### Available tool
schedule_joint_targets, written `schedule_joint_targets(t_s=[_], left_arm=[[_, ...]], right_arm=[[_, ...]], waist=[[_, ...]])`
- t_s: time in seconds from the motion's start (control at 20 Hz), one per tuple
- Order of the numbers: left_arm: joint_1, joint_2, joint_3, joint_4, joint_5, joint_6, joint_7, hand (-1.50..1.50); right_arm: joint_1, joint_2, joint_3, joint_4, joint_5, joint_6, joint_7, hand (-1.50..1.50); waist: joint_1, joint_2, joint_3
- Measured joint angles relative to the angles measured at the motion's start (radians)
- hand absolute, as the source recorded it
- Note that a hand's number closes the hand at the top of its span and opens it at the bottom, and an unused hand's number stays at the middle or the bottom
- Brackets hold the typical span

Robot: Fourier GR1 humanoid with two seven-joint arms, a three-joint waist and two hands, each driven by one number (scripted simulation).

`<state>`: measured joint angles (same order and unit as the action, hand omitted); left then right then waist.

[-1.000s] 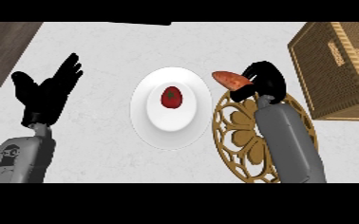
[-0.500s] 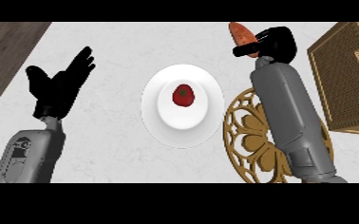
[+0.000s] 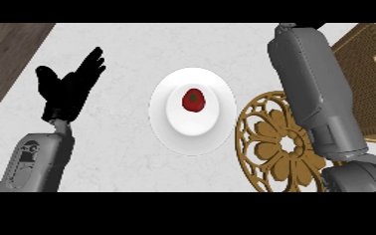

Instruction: Pick the sweet potato from the placemat and place it in the basket

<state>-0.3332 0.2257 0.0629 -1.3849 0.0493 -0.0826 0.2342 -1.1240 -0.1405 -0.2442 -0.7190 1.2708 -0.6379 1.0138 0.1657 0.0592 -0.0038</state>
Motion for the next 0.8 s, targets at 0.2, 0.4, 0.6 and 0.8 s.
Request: schedule_joint_targets(t_s=[0.2, 0.4, 0.6, 0.8], left_arm=[[-0.001, 0.0, 0.001, 0.005, -0.006, 0.007, 0.0, 0.0], [-0.014, 0.002, 0.005, 0.012, -0.011, 0.015, 0.011, 0.0], [-0.012, 0.006, 0.013, 0.019, -0.007, 0.012, 0.008, 0.0], [-0.012, 0.006, 0.015, 0.02, -0.008, 0.015, 0.009, 0.0]], right_arm=[[-0.083, -0.036, -0.03, 0.083, 0.096, -0.022, 0.029, 1.5], [-0.157, -0.079, -0.058, 0.161, 0.181, -0.021, 0.064, 1.5], [-0.219, -0.13, -0.087, 0.222, 0.25, -0.019, 0.093, 1.5], [-0.26, -0.186, -0.111, 0.269, 0.313, -0.022, 0.112, 1.5]], waist=[[-0.006, -0.003, -0.001], [-0.015, -0.004, -0.001], [-0.019, -0.005, -0.001], [-0.024, -0.005, 0.0]])
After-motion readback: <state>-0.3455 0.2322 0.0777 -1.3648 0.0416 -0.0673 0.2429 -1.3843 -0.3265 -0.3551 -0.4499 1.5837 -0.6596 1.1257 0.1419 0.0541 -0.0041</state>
